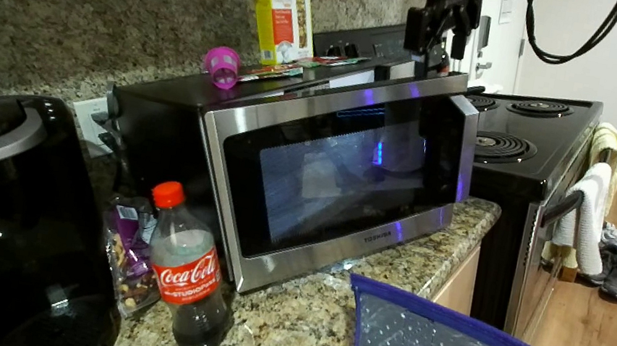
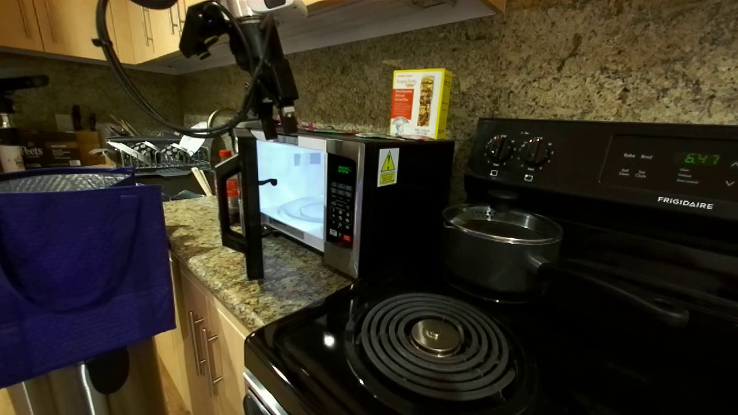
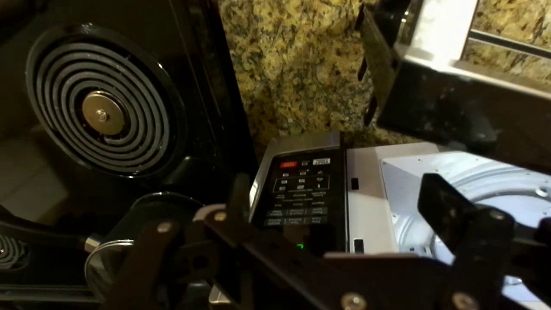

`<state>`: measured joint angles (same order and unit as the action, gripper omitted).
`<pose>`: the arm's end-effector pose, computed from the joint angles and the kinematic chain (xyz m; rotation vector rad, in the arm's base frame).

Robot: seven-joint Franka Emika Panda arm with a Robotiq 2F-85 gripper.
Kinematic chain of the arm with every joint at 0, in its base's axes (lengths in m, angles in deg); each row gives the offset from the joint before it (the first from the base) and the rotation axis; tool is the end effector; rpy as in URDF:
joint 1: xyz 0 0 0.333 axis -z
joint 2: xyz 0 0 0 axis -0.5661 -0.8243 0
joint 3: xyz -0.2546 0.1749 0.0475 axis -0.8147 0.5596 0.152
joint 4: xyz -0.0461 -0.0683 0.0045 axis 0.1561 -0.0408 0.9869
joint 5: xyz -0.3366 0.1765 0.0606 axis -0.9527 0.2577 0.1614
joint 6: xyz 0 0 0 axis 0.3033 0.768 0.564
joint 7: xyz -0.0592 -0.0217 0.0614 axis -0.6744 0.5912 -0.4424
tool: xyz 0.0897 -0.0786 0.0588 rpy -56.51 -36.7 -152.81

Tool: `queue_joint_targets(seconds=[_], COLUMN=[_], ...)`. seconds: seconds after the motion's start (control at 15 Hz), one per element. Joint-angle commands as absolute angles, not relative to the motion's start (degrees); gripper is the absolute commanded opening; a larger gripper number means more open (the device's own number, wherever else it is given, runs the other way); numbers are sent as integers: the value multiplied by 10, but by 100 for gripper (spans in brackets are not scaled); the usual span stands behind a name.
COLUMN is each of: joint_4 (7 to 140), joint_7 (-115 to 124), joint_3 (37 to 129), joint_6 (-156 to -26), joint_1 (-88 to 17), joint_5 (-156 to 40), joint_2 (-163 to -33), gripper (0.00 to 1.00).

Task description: Open the microwave door fully

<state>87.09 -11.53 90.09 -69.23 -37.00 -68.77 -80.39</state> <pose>0.5667 0.0363 0.5090 2.9267 -0.2689 0.2656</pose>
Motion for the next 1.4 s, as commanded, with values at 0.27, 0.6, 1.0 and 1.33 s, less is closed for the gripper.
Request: queue_joint_targets(seconds=[0.27,0.6,1.0,1.33], joint_4=[891,904,924,940], joint_7=[-150,-142,-118,-81], joint_3=[912,917,917,925], joint_6=[-613,-601,-605,-600], joint_1=[-379,-382,-386,-392], joint_5=[-683,-665,-621,-581], joint_2=[-760,-750,-744,-741], gripper=[100,100,100,100])
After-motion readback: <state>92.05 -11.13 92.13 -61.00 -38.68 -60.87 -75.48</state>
